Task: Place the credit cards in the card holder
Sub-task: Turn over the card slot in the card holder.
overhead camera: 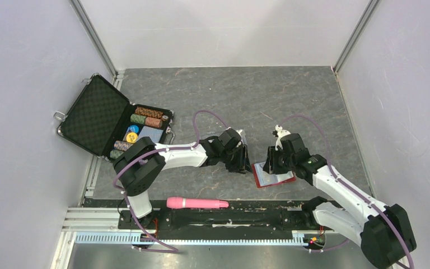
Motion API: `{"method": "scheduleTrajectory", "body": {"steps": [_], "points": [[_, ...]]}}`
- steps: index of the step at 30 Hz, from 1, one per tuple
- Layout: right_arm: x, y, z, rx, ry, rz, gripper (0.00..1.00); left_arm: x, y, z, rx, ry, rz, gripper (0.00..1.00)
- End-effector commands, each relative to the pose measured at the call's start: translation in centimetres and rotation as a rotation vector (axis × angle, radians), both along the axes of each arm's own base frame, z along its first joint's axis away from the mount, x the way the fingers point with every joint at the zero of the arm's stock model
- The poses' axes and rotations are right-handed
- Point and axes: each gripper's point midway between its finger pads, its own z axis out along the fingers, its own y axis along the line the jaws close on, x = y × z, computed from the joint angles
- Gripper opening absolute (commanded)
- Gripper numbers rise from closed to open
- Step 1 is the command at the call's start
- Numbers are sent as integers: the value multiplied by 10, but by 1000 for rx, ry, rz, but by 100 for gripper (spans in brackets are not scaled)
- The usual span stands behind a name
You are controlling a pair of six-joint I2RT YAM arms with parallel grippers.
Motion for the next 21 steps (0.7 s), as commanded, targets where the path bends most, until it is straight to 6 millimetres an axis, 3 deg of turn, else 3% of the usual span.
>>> {"method": "scheduleTrajectory", "body": {"steps": [1,4,8,14,21], "points": [[1,-27,-15,-109,25,-61,35,3,-10,22,-69,-31,-9,45],[-5,-28,-28,-107,63,-53,37,2,-5,19,-41,-36,-14,45],[-17,-13,-40,-29,121,2,35,1,-2,19,-30,-41,-15,45],[-30,21,-34,178,160,54,23,0,0,19,-35,-40,-7,45],[-36,48,-22,298,166,104,22,-1,1,18,-35,-38,-3,45]]}}
